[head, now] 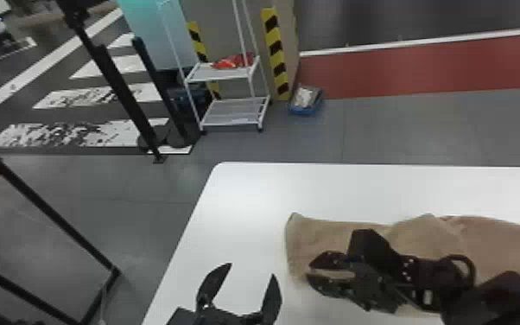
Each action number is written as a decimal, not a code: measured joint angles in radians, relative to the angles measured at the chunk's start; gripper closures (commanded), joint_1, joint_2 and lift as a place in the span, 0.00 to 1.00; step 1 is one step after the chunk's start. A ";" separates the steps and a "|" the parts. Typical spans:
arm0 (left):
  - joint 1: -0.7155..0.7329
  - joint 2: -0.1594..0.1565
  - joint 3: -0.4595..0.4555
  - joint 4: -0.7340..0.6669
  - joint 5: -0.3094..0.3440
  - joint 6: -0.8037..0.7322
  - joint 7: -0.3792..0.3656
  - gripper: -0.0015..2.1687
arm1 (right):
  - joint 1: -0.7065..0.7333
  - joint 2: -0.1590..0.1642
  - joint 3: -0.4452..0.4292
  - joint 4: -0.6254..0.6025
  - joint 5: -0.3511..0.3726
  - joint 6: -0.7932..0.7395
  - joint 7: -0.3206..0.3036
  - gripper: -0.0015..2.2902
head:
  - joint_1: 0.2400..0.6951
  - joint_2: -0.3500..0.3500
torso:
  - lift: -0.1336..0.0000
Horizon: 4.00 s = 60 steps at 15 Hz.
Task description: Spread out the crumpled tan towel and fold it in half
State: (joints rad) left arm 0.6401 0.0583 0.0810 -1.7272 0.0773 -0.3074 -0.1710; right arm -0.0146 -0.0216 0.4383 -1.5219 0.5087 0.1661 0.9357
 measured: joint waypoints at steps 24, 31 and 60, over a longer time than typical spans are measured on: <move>-0.036 0.003 0.049 -0.017 -0.224 0.300 -0.427 0.09 | 0.066 -0.102 -0.930 -0.120 -0.115 0.140 -0.054 0.05 | 1.00 0.09 | 1.00; -0.038 -0.001 0.036 -0.051 -0.281 0.376 -0.458 0.10 | 0.055 -0.047 -0.844 -0.468 -0.281 0.833 -0.077 0.04 | 1.00 0.17 | 1.00; -0.089 0.003 -0.034 0.034 -0.352 0.396 -0.501 0.63 | 0.015 -0.029 -0.831 -0.500 -0.318 0.913 -0.086 0.04 | 1.00 0.16 | 1.00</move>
State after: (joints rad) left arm 0.5514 0.0613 0.0469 -1.6932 -0.2746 0.0882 -0.6723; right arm 0.0006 -0.0507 -0.3932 -2.0222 0.1907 1.0795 0.8499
